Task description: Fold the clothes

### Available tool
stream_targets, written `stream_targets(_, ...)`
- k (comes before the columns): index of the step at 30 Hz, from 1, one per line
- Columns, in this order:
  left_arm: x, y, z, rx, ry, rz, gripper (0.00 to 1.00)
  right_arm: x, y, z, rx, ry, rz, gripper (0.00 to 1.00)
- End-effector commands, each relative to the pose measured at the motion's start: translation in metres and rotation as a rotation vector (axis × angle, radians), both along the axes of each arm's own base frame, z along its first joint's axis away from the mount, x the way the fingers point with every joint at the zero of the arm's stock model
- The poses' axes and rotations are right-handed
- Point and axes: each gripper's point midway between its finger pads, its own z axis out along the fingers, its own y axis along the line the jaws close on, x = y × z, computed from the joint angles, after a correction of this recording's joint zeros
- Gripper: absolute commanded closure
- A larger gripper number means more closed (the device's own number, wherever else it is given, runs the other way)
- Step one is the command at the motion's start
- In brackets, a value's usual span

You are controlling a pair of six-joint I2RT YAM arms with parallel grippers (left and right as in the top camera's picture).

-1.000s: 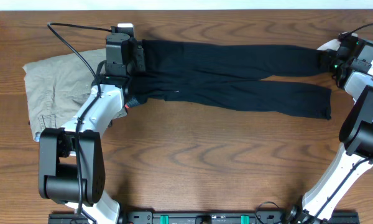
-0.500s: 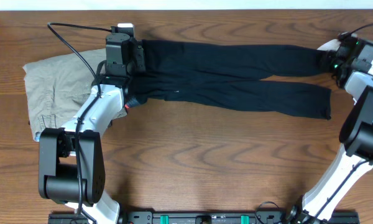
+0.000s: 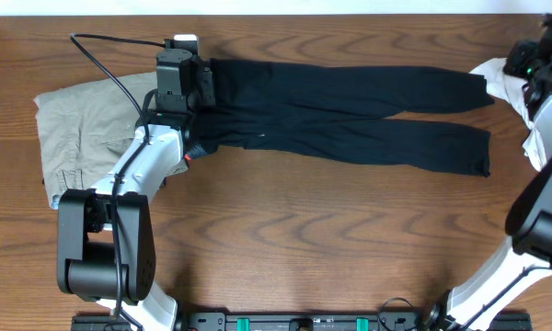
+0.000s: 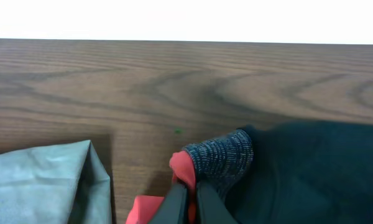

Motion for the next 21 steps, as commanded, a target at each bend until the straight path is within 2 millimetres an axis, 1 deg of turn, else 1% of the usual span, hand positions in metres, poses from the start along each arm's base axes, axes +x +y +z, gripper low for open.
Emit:
stream_targets(1, 0.003, 0.004, 0.006, 0.007, -0.014, 0.013, 0.94, -0.009, -0.004, -0.076, 0.054, 0.133, -0.013, 0.67)
stream_targets(2, 0.003, 0.004, 0.006, 0.007, -0.014, 0.013, 0.94, -0.009, -0.001, -0.089, 0.070, 0.149, -0.002, 0.65)
stream_targets(4, 0.003, 0.004, 0.006, 0.007, -0.014, 0.013, 0.94, -0.009, 0.004, -0.106, 0.093, 0.167, 0.015, 0.60)
stream_targets(7, 0.003, 0.004, 0.006, 0.007, -0.014, 0.013, 0.94, -0.008, 0.007, -0.120, 0.112, 0.173, 0.034, 0.57)
stream_targets(10, 0.002, 0.004, 0.005, 0.007, -0.014, 0.013, 0.94, -0.008, 0.008, -0.124, 0.116, 0.176, 0.036, 0.55)
stream_targets(13, 0.002, 0.004, 0.005, 0.007, -0.014, 0.013, 0.94, -0.008, 0.009, -0.126, 0.118, 0.179, 0.038, 0.57)
stream_targets(15, 0.002, 0.004, 0.005, 0.007, -0.012, 0.013, 0.94, -0.008, 0.009, -0.126, 0.121, 0.178, 0.041, 0.63)
stream_targets(18, 0.002, 0.004, 0.004, 0.007, -0.010, 0.013, 0.94, -0.007, 0.014, -0.125, 0.138, 0.172, 0.063, 0.76)
stream_targets(21, 0.002, 0.004, 0.004, 0.007, -0.010, 0.013, 0.94, -0.006, 0.019, -0.124, 0.149, 0.163, 0.083, 0.91)
